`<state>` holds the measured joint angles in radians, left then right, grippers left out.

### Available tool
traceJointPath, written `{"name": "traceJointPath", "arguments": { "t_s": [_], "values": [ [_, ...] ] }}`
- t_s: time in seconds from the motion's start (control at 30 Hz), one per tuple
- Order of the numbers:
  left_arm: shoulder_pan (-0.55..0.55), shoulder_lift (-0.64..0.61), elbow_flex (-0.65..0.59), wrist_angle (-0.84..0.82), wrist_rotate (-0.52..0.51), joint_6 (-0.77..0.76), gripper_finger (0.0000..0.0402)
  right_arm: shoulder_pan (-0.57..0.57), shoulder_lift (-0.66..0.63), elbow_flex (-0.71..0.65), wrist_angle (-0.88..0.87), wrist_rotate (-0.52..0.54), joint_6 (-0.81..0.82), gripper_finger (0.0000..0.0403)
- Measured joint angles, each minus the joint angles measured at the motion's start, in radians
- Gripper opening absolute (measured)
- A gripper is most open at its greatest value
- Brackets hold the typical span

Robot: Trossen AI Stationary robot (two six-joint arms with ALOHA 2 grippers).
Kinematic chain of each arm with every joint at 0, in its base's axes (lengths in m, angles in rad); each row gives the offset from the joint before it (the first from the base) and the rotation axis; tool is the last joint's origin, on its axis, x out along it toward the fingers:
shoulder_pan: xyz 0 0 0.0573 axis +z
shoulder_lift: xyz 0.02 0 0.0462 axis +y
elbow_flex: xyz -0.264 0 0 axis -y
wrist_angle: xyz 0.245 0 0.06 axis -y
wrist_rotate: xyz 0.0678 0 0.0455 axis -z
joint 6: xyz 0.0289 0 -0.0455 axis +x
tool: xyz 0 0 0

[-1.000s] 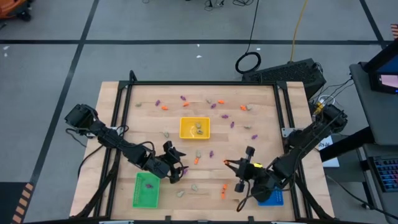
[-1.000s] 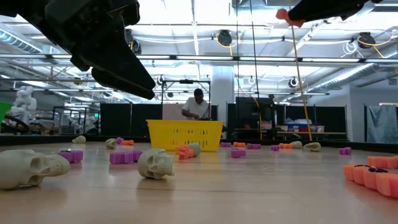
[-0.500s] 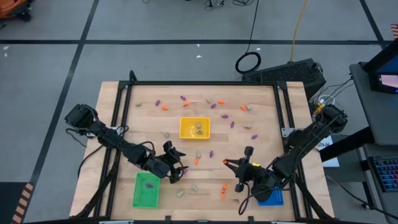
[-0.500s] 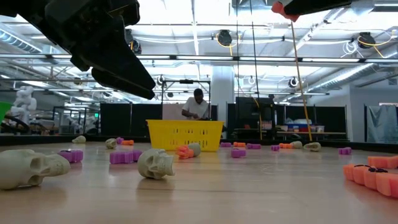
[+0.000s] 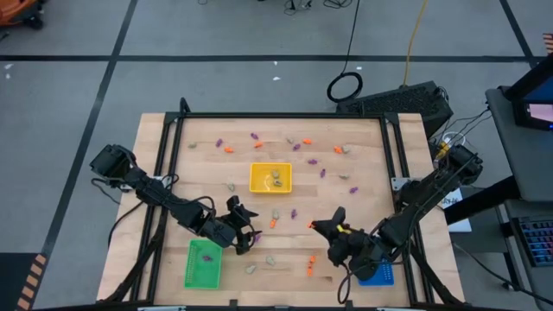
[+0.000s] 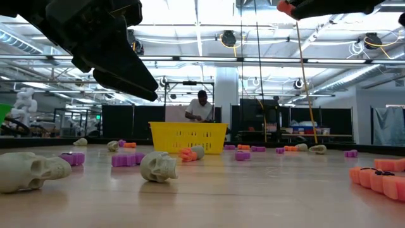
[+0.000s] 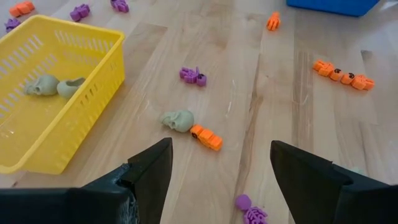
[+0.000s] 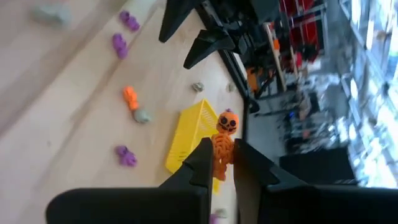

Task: Sort Halloween decoration
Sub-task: Put the orange skeleton toy in the blue basket

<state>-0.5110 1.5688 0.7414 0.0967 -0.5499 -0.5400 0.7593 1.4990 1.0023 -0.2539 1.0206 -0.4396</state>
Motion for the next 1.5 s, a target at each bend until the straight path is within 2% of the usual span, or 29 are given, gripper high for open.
{"name": "traceJointPath", "arguments": {
  "t_s": [0.17, 0.53, 0.8, 0.97, 1.2, 1.5],
  "values": [
    [0.0, 0.0, 0.0, 0.0, 0.0, 0.002, 0.027, 0.0, 0.0, 0.0, 0.003, 0.0, -0.082, 0.0025],
    [0.0, 0.0, 0.0, 0.0, 0.0, 0.002, 0.027, 0.0, 0.0, 0.0, 0.009, -0.001, -0.071, 0.0025],
    [0.0, 0.0, 0.0, 0.0, 0.0, 0.002, 0.027, 0.0, 0.0, 0.001, 0.09, -0.001, -0.044, 0.0025],
    [0.0, 0.0, 0.0, 0.0, 0.0, 0.002, 0.027, 0.0, 0.0, 0.001, 0.116, -0.004, 0.114, 0.0025],
    [0.0, 0.0, 0.0, 0.0, 0.0, 0.002, 0.027, 0.0, 0.0, 0.001, 0.116, -0.004, 0.471, 0.0025],
    [0.0, 0.0, 0.0, 0.0, 0.0, 0.001, 0.027, 0.0, 0.0, 0.001, 0.116, -0.005, 0.786, 0.0025]
  ]
}}
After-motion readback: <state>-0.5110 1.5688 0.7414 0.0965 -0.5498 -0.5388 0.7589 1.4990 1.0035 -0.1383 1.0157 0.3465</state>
